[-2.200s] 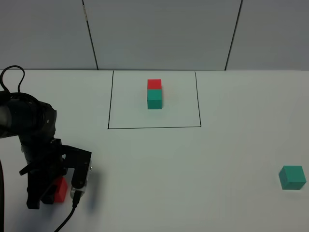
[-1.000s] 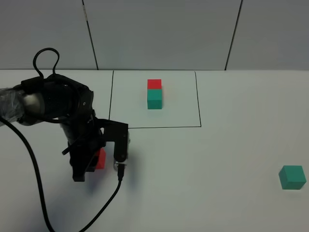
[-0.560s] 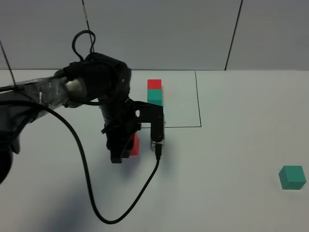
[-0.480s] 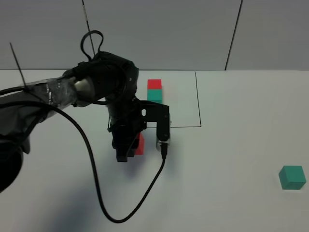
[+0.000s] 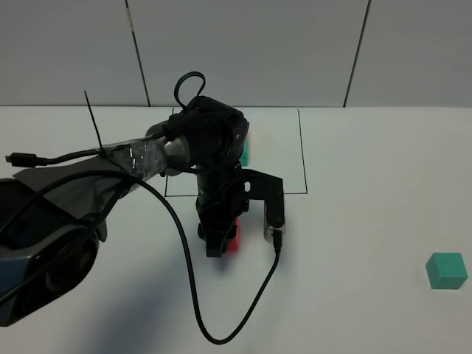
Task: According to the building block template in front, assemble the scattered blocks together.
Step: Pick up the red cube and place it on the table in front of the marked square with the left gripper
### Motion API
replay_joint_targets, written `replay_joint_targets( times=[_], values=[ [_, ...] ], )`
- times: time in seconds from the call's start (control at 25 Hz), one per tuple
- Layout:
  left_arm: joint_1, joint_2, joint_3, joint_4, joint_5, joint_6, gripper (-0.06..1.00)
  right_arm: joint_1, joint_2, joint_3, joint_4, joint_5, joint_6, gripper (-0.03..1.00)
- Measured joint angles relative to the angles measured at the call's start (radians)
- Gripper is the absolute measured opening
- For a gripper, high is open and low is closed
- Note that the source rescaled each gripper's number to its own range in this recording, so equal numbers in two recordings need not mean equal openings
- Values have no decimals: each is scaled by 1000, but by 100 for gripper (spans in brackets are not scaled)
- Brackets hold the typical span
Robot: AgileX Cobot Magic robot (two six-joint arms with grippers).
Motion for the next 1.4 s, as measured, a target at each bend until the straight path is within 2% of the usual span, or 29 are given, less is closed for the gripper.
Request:
replay_joint_targets(
  times=[0.4, 0.68, 0.96, 1.4],
  values=[
    [-3, 10, -3, -41, 23, -33, 0, 0, 0, 0, 0, 0, 0, 56],
    [-33, 11, -3, -23, 0, -33, 0, 0, 0, 0, 0, 0, 0, 56],
    [-35, 11, -3, -4, -35, -41, 0, 0, 0, 0, 0, 0, 0, 56],
    [-35, 11, -3, -3, -33, -45, 0, 0, 0, 0, 0, 0, 0, 56]
  ],
)
